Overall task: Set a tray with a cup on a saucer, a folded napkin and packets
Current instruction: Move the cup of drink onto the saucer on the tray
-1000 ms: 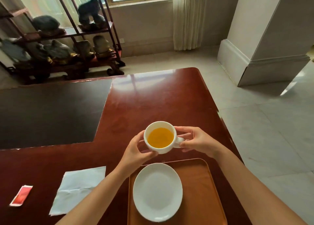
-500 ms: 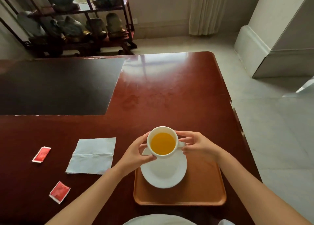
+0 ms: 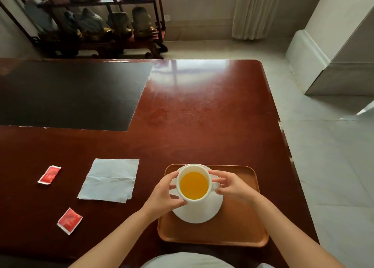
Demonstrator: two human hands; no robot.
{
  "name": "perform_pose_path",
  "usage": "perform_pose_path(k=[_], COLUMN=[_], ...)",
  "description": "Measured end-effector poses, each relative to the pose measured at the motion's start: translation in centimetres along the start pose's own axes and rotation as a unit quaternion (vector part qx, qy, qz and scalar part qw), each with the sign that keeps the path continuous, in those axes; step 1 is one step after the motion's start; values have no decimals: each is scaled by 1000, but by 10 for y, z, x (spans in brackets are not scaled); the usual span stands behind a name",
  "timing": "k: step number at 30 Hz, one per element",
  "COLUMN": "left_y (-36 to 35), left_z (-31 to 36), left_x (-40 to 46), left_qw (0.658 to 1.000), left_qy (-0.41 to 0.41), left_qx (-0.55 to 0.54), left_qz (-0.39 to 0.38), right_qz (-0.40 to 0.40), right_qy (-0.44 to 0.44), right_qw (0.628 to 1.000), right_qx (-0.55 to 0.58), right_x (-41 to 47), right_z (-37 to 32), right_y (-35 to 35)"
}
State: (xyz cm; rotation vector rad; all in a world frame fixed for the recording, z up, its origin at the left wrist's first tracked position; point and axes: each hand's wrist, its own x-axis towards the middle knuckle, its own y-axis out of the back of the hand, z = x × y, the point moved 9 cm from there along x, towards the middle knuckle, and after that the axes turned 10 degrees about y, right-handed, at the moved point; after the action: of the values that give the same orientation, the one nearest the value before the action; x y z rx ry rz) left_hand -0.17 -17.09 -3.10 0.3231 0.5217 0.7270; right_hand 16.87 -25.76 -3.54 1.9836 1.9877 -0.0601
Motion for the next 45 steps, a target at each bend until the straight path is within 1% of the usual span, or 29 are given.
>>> perform_pose_path(k=[10,14,19,23,31,38,45], left_y=[-7,-4,-3,-6,-6,-9,-10], left_z=[-8,-13,-16,-12,-10,-5,-6], left_x=[-5,-7,-5,-6,-14,-18,-19], left_qw=[1000,1000,998,999,1000,1000,1000], left_qy=[2,13,28,17,1,-7,-5], left_qx=[-9,-25,-35,-22,-15,-4,-4], left_qz=[-2,-14,-49,-29,7,15,15], right_qz=[31,66,118,142,119,121,116], right_qy=[-18,10,43,56,72,78,64], right_qw=[999,993,978,966,969,969,968], right_qx=[-22,-94,-165,-208,-205,-202,-211], right_x=[-7,-17,-25,-23,-23,-26,-27], right_z=[13,7,2,-6,-5,-5,-2], right_y=[-8,-12,-16,-19,-21,-20,-20])
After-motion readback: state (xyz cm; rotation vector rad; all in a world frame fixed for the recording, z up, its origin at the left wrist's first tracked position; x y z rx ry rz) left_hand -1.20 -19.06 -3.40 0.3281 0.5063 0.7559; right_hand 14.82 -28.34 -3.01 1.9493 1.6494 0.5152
